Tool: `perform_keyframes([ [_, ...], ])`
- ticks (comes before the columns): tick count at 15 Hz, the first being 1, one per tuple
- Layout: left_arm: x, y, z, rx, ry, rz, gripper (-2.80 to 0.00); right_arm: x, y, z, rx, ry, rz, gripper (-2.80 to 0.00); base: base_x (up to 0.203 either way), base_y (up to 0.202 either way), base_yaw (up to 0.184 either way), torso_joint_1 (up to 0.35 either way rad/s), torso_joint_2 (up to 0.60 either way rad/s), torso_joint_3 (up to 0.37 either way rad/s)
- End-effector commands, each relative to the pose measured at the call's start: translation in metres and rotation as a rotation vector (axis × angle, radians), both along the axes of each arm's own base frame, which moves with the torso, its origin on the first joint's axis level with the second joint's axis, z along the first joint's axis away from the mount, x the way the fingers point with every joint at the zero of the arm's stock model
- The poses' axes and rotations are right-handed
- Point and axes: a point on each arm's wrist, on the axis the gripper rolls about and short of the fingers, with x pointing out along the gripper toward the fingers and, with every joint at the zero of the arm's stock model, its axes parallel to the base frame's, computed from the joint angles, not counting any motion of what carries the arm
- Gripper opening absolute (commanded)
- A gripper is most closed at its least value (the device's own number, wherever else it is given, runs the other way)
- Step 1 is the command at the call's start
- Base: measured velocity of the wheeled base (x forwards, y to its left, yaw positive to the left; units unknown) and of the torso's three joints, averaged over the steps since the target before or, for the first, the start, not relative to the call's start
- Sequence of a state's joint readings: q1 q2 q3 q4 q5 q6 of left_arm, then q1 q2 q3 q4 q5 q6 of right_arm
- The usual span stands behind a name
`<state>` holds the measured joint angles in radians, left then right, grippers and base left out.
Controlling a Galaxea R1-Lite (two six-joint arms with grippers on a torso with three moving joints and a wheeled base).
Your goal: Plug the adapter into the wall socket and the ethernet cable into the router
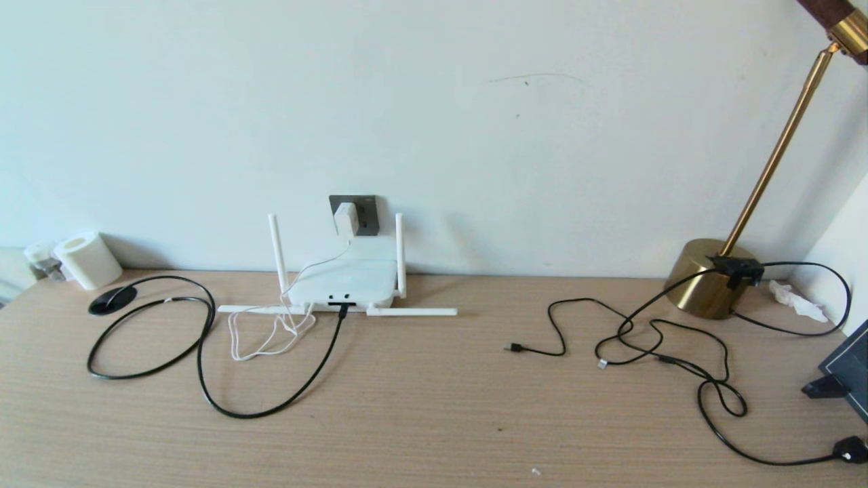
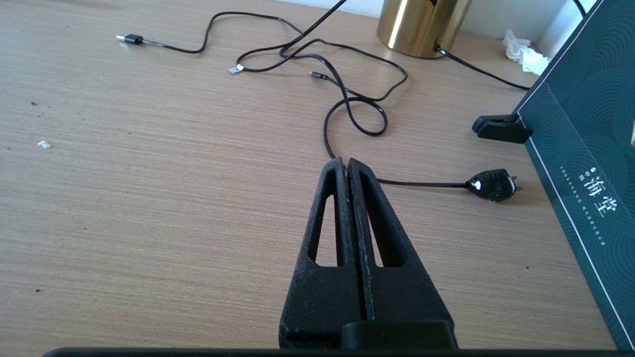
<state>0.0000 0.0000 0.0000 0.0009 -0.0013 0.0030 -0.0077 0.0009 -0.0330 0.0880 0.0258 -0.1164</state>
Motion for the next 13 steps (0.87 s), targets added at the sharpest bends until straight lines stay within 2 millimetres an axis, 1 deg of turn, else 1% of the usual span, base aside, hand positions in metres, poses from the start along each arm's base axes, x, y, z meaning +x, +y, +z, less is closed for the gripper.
perform_keyframes([
  [1, 0.0002, 0.0000, 0.0001, 0.001, 0.001, 0.000, -2.80, 0.0002, 0.0000, -0.0006, -0.002, 0.002, 0.000, -2.80, 0.000, 0.000, 0.000, 0.000, 0.00, 0.000],
  [4, 0.0002, 0.0000, 0.0000, 0.001, 0.004, 0.000, -2.80, 0.0011, 0.0000, -0.0009, -0.002, -0.011, 0.000, -2.80, 0.000, 0.000, 0.000, 0.000, 0.00, 0.000],
  [6, 0.0002, 0.0000, 0.0001, 0.001, 0.002, 0.000, -2.80, 0.0029, 0.0000, -0.0009, -0.011, -0.049, 0.001, -2.80, 0.000, 0.000, 0.000, 0.000, 0.00, 0.000],
  [13, 0.0002, 0.0000, 0.0002, 0.000, 0.002, 0.000, -2.80, 0.0028, 0.0000, -0.0004, 0.001, -0.051, 0.000, -2.80, 0.000, 0.000, 0.000, 0.000, 0.00, 0.000],
])
